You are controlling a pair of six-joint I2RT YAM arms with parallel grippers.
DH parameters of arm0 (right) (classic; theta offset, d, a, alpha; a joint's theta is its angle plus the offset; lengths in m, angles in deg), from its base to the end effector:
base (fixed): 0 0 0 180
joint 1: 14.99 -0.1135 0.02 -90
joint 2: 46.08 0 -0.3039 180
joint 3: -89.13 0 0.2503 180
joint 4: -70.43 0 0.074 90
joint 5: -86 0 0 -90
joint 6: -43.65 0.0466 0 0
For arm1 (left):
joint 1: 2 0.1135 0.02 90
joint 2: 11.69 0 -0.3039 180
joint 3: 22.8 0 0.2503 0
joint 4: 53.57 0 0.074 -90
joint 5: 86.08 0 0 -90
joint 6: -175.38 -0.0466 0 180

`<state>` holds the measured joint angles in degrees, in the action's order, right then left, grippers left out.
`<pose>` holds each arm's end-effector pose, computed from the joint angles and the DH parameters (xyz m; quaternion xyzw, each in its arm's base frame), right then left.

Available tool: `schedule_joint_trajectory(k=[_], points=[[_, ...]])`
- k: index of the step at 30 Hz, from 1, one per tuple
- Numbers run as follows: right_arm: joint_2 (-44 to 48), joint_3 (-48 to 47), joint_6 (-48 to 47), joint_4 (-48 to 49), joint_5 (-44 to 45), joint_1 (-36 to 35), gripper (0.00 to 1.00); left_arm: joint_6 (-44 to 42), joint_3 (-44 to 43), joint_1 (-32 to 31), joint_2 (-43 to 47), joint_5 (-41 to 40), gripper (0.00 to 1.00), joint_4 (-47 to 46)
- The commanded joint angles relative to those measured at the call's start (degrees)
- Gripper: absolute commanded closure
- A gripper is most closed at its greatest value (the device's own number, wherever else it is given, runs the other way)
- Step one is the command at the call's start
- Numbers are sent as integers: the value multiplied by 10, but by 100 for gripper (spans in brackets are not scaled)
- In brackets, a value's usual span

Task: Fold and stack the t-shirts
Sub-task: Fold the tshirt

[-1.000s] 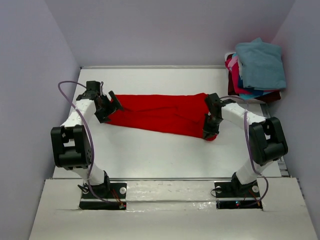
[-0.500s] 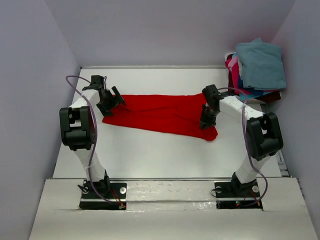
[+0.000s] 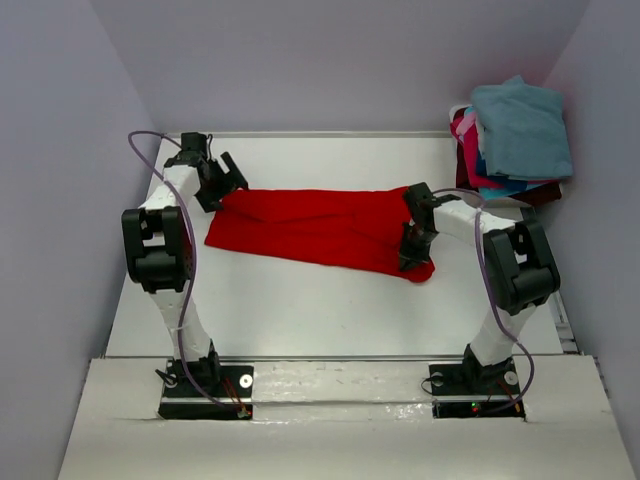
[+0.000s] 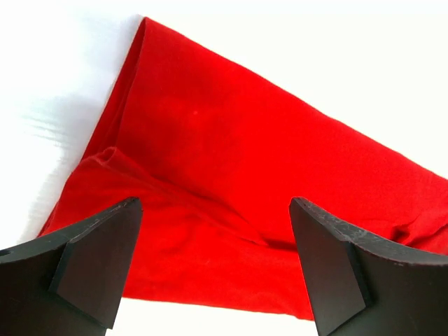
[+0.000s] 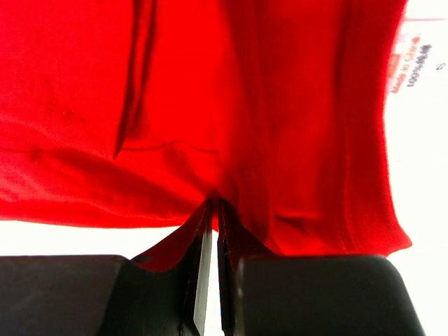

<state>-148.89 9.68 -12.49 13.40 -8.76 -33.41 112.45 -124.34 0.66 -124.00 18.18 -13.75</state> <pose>0.3188 0.1102 0.1918 0.1303 0.9871 0.0740 0.0569 0.4570 0.0097 0.2558 -0.1992 0.9136 -0.1849 0.3023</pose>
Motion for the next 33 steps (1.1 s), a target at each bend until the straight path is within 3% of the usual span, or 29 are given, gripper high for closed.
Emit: schedule_joint_trajectory(k=[1, 10, 19, 33], points=[[-9, 20, -3, 21, 12, 0, 86, -10, -11, -3, -24, -16, 1, 9], [2, 41, -3, 18, 11, 0, 86, -11, 57, -3, -11, -16, 1, 8], [52, 83, -2, 7, 14, 0, 86, -2, 151, -3, 58, -17, 1, -5], [120, 122, 1, -16, 23, 0, 85, -18, 198, 21, 121, -19, 1, 4]])
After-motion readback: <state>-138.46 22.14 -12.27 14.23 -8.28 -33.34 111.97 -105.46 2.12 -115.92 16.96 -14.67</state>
